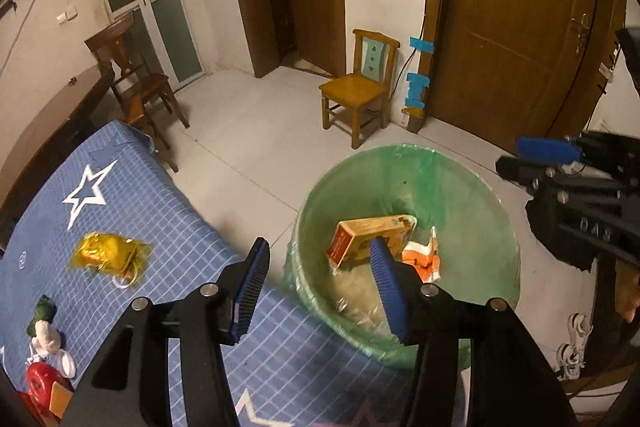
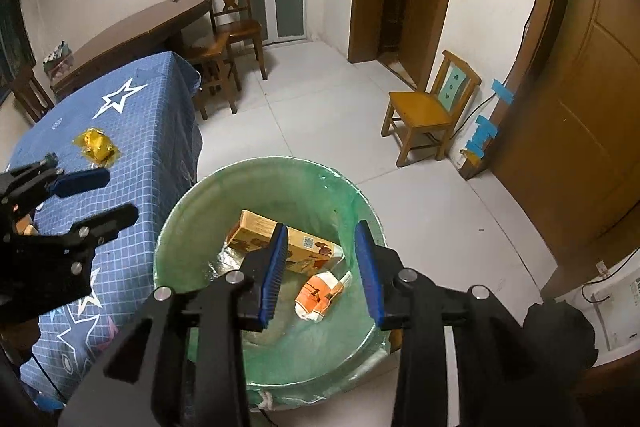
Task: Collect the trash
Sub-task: 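Return both tools to the table and grasp the white medicine box with the left tool, then grasp the blue bottle cap with the right tool, then carry the medicine box and cap over the bin and release both, then move both open tools back over the table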
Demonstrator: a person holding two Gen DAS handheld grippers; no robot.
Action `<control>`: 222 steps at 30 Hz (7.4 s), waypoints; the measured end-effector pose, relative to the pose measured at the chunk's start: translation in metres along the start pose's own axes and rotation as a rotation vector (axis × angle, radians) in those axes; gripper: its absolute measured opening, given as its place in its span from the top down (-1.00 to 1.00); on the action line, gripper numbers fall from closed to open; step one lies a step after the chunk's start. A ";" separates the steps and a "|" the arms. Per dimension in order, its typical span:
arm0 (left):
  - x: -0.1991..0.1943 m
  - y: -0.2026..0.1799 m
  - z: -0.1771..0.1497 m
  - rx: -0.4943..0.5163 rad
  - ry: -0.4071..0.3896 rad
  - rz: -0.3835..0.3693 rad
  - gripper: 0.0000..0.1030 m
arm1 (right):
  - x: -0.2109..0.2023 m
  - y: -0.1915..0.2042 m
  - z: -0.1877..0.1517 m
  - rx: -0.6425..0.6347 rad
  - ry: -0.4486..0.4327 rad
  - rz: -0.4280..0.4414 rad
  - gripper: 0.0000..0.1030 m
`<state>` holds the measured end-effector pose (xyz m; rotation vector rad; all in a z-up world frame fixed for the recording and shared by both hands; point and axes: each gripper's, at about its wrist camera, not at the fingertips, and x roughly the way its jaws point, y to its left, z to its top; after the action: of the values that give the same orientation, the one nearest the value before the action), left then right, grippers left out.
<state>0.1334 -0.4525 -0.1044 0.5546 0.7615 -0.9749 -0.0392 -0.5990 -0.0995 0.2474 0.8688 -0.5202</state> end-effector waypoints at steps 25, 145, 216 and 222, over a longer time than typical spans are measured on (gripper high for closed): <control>-0.183 0.150 -0.216 -0.218 -0.179 0.219 -0.30 | -0.057 0.199 -0.058 -0.201 -0.299 0.404 0.28; 0.050 -0.055 0.000 0.035 0.064 0.060 -0.13 | -0.009 -0.002 -0.023 -0.099 0.018 0.011 0.26; -0.008 -0.002 -0.063 -0.009 -0.054 0.219 -0.46 | -0.028 0.040 -0.037 -0.054 -0.237 0.028 -0.38; -0.047 0.044 -0.107 -0.101 -0.082 0.239 -0.63 | -0.028 0.083 -0.047 -0.076 -0.283 0.108 -0.88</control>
<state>0.1223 -0.3313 -0.1305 0.5018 0.6504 -0.7293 -0.0416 -0.4993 -0.1072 0.1459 0.5950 -0.4084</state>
